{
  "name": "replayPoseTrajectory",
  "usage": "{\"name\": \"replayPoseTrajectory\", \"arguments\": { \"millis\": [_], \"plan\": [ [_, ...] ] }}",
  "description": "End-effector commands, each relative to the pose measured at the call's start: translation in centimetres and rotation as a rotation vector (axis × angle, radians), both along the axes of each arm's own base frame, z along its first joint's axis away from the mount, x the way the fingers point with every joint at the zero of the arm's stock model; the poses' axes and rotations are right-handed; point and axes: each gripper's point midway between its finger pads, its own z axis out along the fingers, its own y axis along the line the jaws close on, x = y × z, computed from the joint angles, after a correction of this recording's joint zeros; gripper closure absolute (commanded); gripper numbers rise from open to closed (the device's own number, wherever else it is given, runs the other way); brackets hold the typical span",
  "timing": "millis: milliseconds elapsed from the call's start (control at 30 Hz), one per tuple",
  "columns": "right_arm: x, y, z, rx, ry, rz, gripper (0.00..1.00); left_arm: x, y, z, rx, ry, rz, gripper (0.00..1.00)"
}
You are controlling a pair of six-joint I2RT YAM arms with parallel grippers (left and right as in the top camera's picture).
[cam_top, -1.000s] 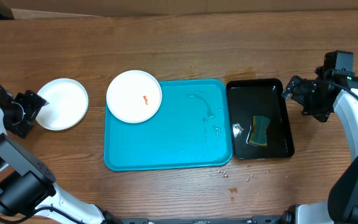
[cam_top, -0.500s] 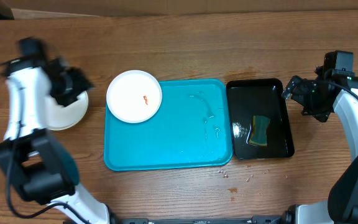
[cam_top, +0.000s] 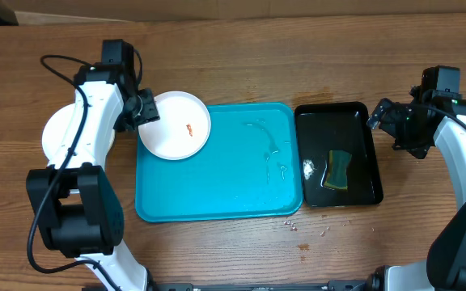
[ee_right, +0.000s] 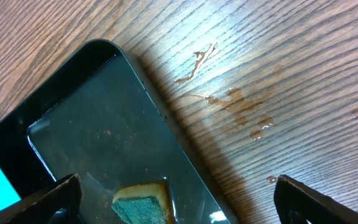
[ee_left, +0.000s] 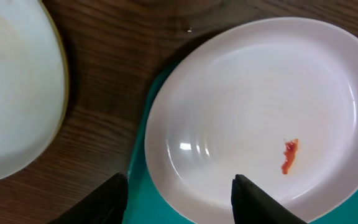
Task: Clean dirty plates on tray and stack at the side
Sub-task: 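Move the left gripper right and grasp the stained white plate's rim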
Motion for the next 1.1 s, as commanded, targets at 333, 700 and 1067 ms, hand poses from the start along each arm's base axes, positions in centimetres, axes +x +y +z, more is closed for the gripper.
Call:
{"name": "replayPoseTrajectory", "arguments": {
  "millis": [333,700,1067],
  "plan": [
    [0.5,-0.1,0.5,0.000,-0.020,0.001,0.00,-0.1,1.4,-5.1,-0.025,0.100,-0.005,0.64],
    [0.5,-0.1,0.5,0.001,-0.020,0.001,0.00,-0.3,1.2,-6.2,-0.028,0.103,0.002,0.75],
    [0.5,-0.1,0.5,0.001,-0.020,0.001,0.00,-2.0,-0.9,-7.7,-0.112,0.152,-0.024,0.93]
  ]
}}
